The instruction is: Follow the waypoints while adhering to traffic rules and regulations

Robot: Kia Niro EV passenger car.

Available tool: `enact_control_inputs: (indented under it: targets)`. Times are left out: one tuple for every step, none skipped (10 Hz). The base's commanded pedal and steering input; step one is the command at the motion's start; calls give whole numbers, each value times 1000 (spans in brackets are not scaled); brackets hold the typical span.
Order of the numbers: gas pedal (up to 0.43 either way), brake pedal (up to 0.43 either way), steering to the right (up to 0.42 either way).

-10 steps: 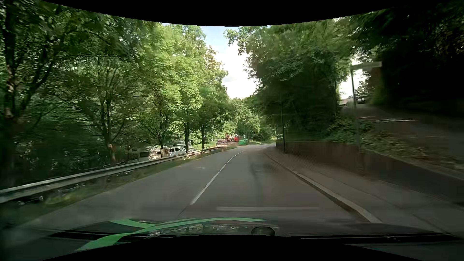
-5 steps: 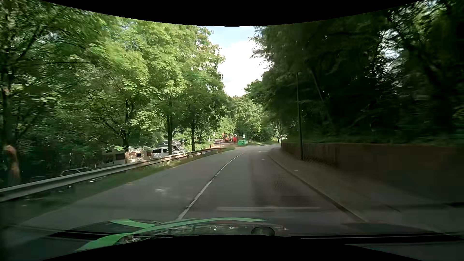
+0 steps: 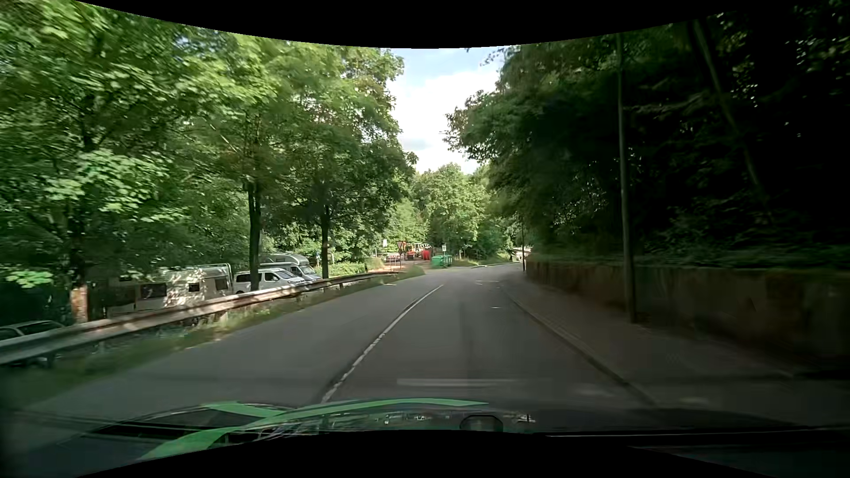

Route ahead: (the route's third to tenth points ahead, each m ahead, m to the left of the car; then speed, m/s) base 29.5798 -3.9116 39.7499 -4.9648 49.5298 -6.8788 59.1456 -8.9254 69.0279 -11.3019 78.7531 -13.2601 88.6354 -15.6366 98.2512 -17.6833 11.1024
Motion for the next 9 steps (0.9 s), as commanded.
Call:
enact_control_inputs:
  targets:
    - [0, 0, 4]
    - [0, 0, 5]
    - [0, 0, 7]
    - [0, 0, 11]
    - [0, 0, 15]
    - [0, 0, 18]
    - [0, 0, 19]
    - [0, 0, 20]
    - [0, 0, 25]
